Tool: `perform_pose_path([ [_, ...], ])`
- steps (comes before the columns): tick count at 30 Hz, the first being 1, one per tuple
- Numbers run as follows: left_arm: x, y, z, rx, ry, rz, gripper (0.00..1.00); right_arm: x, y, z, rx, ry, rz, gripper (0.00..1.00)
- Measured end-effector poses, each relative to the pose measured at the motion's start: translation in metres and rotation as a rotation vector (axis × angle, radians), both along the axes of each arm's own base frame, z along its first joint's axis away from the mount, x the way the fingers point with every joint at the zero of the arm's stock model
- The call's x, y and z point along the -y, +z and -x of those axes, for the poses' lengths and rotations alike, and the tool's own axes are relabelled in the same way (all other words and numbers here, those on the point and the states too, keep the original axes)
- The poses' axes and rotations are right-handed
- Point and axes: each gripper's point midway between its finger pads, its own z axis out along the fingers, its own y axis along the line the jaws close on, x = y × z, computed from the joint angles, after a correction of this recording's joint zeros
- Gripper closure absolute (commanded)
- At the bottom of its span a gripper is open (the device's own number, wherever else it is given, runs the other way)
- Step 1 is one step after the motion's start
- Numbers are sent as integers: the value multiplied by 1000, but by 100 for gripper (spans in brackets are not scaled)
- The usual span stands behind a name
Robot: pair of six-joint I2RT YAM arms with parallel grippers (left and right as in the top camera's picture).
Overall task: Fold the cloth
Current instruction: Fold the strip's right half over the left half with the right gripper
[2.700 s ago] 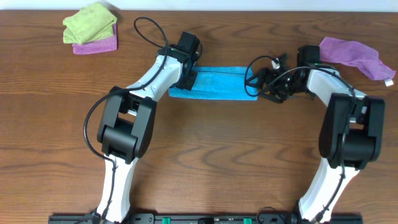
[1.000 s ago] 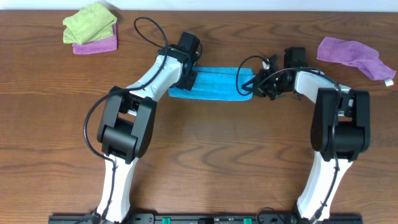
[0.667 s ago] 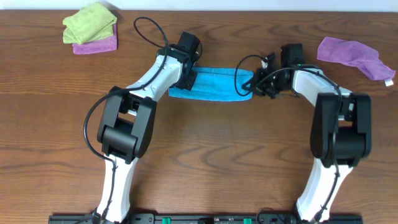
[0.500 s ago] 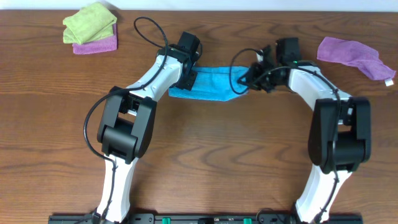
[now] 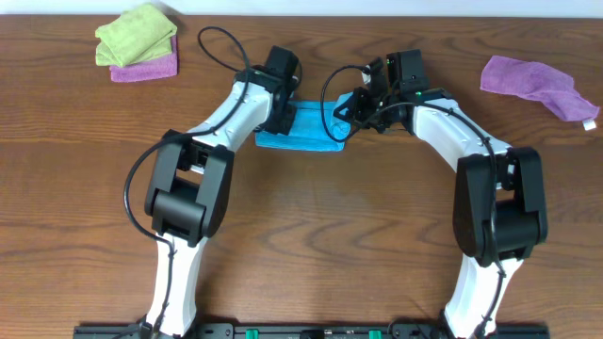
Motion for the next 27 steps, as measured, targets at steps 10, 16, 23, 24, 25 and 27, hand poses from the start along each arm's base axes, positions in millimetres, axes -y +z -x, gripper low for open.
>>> perform_pose_path([
  [10, -48, 63, -27, 108, 125, 97, 94, -3, 3, -4, 4, -19, -12, 99],
  [16, -68, 202, -30, 372, 150, 201, 94, -20, 11, -6, 30, -7, -28, 99],
  [23, -91, 203, -22, 336, 192, 198, 94, -59, 17, 3, 74, 61, -20, 98],
  [24, -94, 202, -22, 333, 200, 199, 94, -64, 16, 6, 76, 69, -14, 98],
  [25, -98, 202, -23, 332, 207, 201, 94, -68, 16, 8, 79, 75, -8, 98],
  [27, -101, 202, -23, 330, 211, 214, 94, -74, 14, 11, 83, 83, 2, 98],
])
